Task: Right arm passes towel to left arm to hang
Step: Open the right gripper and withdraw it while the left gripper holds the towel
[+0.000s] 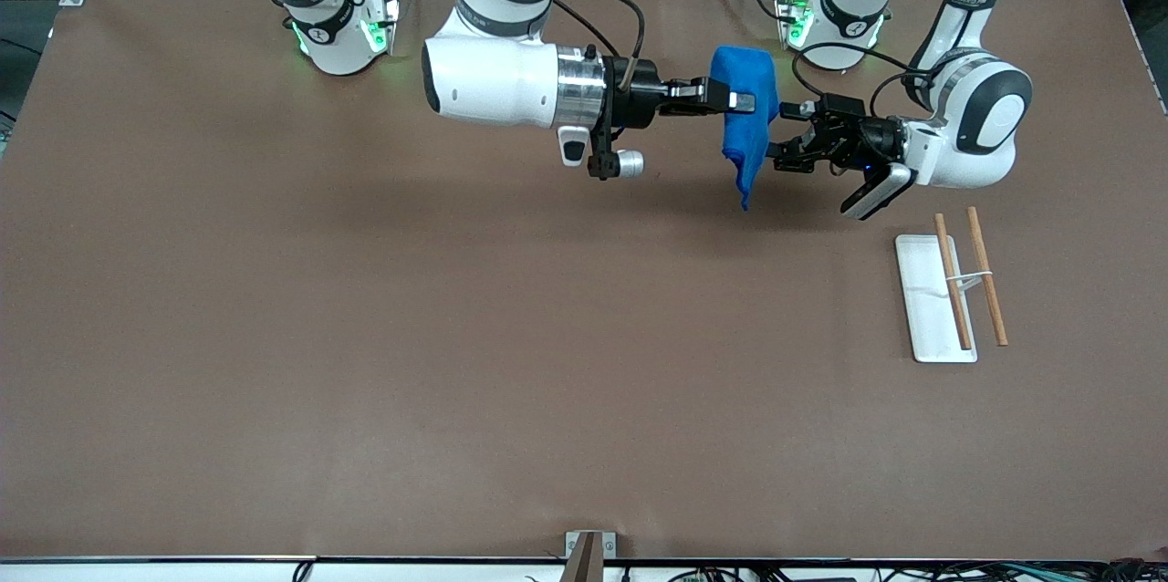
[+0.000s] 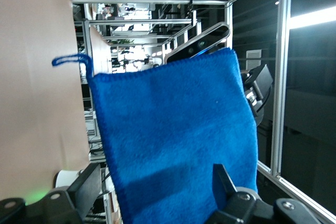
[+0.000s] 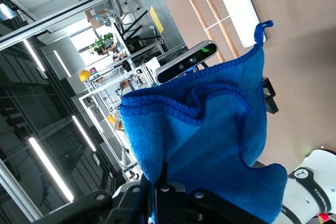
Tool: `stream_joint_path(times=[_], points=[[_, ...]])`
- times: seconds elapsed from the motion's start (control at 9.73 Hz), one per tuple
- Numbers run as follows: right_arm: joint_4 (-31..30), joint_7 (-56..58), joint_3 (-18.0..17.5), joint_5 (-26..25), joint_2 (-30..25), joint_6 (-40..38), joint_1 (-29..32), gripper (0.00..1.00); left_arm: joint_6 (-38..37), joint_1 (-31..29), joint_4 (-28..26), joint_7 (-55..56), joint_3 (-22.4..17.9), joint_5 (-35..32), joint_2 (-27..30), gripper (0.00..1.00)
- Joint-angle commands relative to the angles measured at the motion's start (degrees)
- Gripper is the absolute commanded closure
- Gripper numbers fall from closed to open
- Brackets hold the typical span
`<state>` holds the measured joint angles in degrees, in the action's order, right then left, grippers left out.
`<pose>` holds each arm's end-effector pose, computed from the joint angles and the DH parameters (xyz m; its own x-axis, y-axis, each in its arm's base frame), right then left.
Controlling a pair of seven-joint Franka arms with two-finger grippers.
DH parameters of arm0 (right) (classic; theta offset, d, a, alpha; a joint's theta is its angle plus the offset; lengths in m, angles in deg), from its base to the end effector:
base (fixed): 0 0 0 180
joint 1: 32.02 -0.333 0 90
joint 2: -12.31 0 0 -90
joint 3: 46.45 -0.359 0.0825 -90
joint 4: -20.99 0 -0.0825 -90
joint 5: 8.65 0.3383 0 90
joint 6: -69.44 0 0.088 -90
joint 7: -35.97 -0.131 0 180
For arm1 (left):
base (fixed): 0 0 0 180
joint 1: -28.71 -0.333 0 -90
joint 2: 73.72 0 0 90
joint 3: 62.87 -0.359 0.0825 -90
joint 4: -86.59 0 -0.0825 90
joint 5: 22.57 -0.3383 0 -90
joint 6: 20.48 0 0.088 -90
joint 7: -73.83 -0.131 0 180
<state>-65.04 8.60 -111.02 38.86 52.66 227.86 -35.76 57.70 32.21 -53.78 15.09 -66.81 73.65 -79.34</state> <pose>0.4912 0.5341 0.5406 0.8960 -0.0559 -0.4404 -0.4400 -0.2448 -0.8640 0.4222 -0.1428 0.4067 0.9981 -0.0061 0.0609 -0.0580 0.2233 0.9730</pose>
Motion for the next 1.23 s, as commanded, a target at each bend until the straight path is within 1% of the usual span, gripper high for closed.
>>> stream_joint_path(times=[0.0,0.21,0.31,0.41,0.51,0.62,0.72,0.82,0.92,1.13], points=[[1.3,0.5,-0.6,1.1,0.9,0.5,-0.6,0.99,-0.5,0.3,-1.2,-2.8,0.1,4.0,-1.5,0.14],[1.3,0.5,-0.6,1.1,0.9,0.5,-1.0,0.99,-1.4,0.5,-1.1,-2.8,0.2,8.7,-1.6,0.18],[1.3,0.5,-0.6,1.1,0.9,0.5,-1.0,0.99,-1.4,0.5,-1.1,-2.8,0.2,8.9,-1.6,0.42],[1.4,0.5,-0.6,1.1,0.9,0.5,-1.0,0.99,-1.4,0.4,-1.1,-2.8,0.1,8.9,-1.5,0.62],[1.4,0.5,-0.6,1.1,0.9,0.5,-1.0,0.99,-1.4,0.2,-1.1,-2.8,0.0,8.8,-1.5,0.80],[1.4,0.5,-0.6,1.1,0.9,0.5,-1.0,0.99,-1.4,0.1,-1.0,-2.6,-0.1,8.8,-1.5,0.94],[1.4,0.4,-0.6,1.1,0.9,0.5,-1.0,0.98,-1.4,0.0,-1.0,-2.4,-0.2,8.5,-1.5,0.99],[1.4,0.4,-0.6,1.1,0.9,0.5,-1.0,0.98,-1.4,-0.1,-1.0,-2.0,-0.3,8.3,-1.5,1.00],[1.4,-0.1,-0.6,1.2,0.9,0.5,-1.0,0.94,-1.4,-0.2,-0.8,-1.7,-0.3,8.1,-1.4,1.00],[1.4,0.1,-0.3,0.7,0.2,0.0,0.2,0.72,-1.1,-0.2,-0.3,-0.2,-0.7,6.9,-1.4,1.00]])
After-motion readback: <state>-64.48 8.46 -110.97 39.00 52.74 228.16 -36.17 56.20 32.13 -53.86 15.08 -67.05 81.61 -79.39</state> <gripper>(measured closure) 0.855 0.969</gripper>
